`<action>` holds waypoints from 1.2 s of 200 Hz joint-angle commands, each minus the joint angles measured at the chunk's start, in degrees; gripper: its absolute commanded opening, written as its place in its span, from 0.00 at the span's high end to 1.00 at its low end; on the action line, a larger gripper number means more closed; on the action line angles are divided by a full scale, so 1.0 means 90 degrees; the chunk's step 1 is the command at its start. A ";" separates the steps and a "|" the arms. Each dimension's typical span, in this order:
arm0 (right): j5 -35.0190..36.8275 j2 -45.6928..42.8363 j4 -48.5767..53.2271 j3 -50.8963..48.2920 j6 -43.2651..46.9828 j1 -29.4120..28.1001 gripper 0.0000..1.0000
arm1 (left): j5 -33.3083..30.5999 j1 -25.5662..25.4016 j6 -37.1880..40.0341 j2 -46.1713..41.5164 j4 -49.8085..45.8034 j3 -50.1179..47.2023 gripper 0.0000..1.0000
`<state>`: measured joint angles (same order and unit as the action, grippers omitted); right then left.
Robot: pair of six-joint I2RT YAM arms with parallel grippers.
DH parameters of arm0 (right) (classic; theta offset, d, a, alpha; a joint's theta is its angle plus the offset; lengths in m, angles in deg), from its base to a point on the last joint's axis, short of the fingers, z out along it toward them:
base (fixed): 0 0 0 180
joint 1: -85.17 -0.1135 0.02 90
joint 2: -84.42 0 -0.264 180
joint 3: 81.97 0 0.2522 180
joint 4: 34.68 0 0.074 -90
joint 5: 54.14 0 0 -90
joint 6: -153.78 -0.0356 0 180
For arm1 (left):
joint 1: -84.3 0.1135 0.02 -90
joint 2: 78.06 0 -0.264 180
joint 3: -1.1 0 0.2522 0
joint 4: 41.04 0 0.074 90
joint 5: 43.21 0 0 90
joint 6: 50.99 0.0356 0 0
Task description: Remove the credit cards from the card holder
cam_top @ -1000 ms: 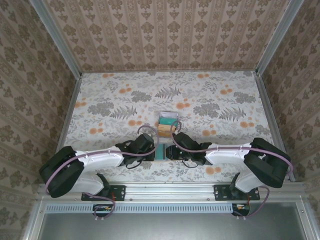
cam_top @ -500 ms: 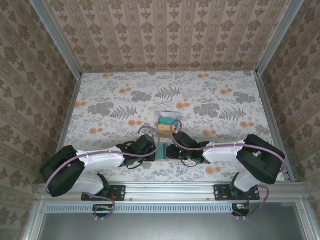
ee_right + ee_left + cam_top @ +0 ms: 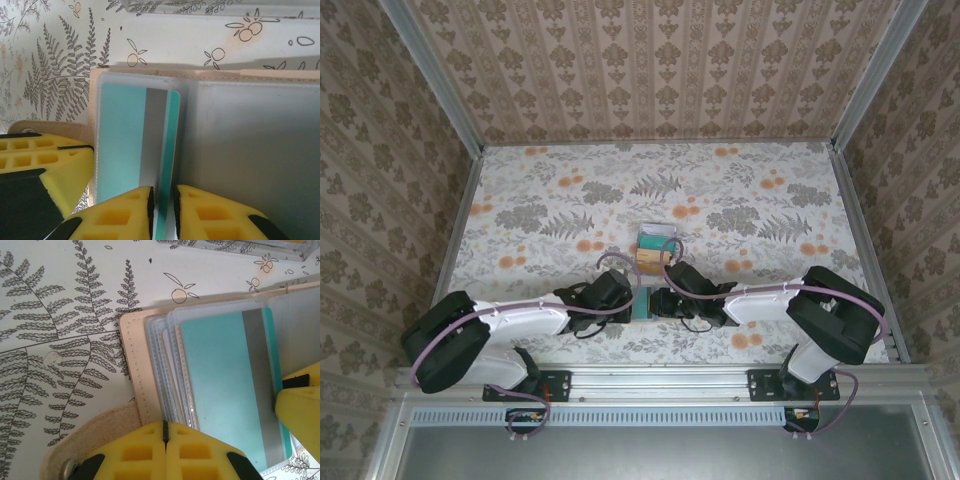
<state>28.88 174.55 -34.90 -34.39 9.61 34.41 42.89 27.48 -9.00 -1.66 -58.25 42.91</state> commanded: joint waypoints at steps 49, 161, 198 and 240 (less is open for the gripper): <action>-0.0205 0.0097 -0.0243 -0.0028 -0.0186 0.0111 0.94 | -0.0063 -0.0076 -0.0077 0.0202 -0.0220 0.0028 1.00; 0.0190 -0.0668 0.0473 -0.0350 -0.0059 0.0355 1.00 | -0.0336 -0.0015 -0.0015 0.0112 -0.0667 0.0105 1.00; 0.0197 -0.0680 0.0532 -0.0389 -0.0036 0.0433 1.00 | -0.0330 0.0004 0.0052 0.0110 -0.0735 0.0135 1.00; 0.0159 -0.0649 0.0509 -0.0371 0.0077 0.0460 0.97 | -0.0336 0.0012 0.0116 0.0046 -0.0809 0.0177 1.00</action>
<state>29.45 169.59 -31.81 -37.21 8.52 38.21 41.71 27.33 -8.98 -1.40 -60.39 43.87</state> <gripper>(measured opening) 0.059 0.048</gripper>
